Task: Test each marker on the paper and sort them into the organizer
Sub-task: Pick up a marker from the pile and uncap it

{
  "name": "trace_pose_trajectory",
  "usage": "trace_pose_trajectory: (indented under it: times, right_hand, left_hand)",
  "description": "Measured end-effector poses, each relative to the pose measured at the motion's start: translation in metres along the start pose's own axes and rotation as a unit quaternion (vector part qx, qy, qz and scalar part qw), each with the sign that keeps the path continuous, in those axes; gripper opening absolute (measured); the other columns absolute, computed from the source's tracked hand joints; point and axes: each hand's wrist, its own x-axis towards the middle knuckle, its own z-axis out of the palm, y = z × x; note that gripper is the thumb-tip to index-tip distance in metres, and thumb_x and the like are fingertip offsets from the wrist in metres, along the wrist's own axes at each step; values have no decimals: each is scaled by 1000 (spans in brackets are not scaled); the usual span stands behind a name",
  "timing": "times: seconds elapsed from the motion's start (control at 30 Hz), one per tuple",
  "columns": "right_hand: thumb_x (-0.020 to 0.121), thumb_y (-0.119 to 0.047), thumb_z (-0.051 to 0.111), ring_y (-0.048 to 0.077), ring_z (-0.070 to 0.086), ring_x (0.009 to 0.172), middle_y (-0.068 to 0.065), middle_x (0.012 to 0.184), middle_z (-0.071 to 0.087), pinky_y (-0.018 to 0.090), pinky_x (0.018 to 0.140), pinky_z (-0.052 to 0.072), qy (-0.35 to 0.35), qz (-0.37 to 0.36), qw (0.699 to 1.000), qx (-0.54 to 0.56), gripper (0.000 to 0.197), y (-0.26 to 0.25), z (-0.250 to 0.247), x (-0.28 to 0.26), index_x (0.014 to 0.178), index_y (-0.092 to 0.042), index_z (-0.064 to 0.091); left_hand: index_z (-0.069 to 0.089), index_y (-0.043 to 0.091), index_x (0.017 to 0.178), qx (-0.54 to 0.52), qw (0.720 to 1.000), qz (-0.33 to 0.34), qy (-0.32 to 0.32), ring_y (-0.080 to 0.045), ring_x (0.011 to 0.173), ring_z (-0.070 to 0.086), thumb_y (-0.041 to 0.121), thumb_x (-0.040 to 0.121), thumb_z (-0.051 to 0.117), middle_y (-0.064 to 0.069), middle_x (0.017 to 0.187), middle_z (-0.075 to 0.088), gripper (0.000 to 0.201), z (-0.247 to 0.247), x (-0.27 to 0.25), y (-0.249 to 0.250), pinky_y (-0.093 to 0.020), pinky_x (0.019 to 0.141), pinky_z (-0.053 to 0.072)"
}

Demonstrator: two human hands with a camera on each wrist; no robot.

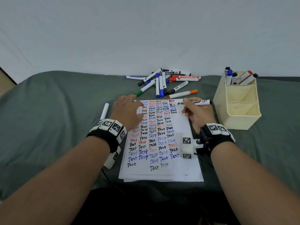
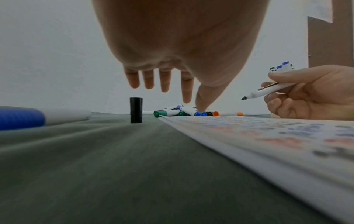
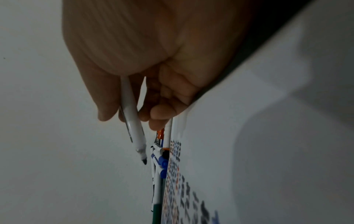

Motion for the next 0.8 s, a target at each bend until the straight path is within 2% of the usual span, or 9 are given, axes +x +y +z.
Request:
trace_pose_trajectory:
  times: [0.1,0.23,0.33,0.4,0.47,0.6,0.7,0.8]
  right_hand:
    - [94,-11,70,18,64,58,10,67,66,23,51,48,-5,36,999,37,9,-2,1,0,86,-9,71]
    - [93,-6,70,20,65,56,9,64,67,22,49,50,-12,35,998,55,10,-5,1,-4,83,-8,71]
    - [91,-5,71,19,66,55,9,64,68,23,49,50,-13,29,998,55,10,-6,1,-5,82,-8,73]
    - [91,-5,72,20,66,57,10,65,68,24,50,51,-18,27,998,48,7,-7,1,-6,86,-9,72]
    - [89,-4,74,22,65,57,11,67,68,26,51,51,-19,22,999,40,10,-7,1,-6,87,-12,69]
    - [82,-7,83,23,58,52,13,64,65,27,49,44,-13,8,1000,14,23,-5,-2,-4,79,-18,63]
    - [76,-7,87,23,60,55,14,68,69,29,50,45,-20,9,1000,-6,23,-4,-3,-3,80,-19,68]
    - [74,-6,88,24,65,63,17,78,74,29,55,50,-24,18,1000,-10,21,-3,-3,-3,83,-18,74]
  left_hand:
    - [60,38,126,-5,997,-69,-20,-28,135,40,38,91,61,1,149,43,36,-4,1,-5,-47,113,34]
    - [63,34,123,-45,988,-142,-35,-29,123,50,19,89,61,-4,141,46,38,-1,1,-15,-41,98,43]
    - [64,28,123,-74,985,-153,-38,-23,107,57,5,87,62,-7,134,53,42,2,4,-23,-31,91,43]
    - [67,24,120,-75,985,-152,-31,-23,106,61,0,88,59,-5,126,62,41,3,7,-27,-27,86,43]
    - [70,20,115,-72,986,-148,-24,-22,102,62,4,92,61,-4,118,69,30,2,9,-29,-25,81,42]
    - [71,19,105,-93,985,-145,23,-15,80,57,22,97,63,1,100,71,12,0,10,-24,-25,70,38]
    - [68,25,100,-121,983,-129,42,-4,66,51,35,98,59,11,81,62,14,-4,7,-14,-22,55,32]
    - [65,27,100,-132,986,-103,20,-8,62,56,39,101,53,10,75,62,17,-6,6,-2,-25,52,34]
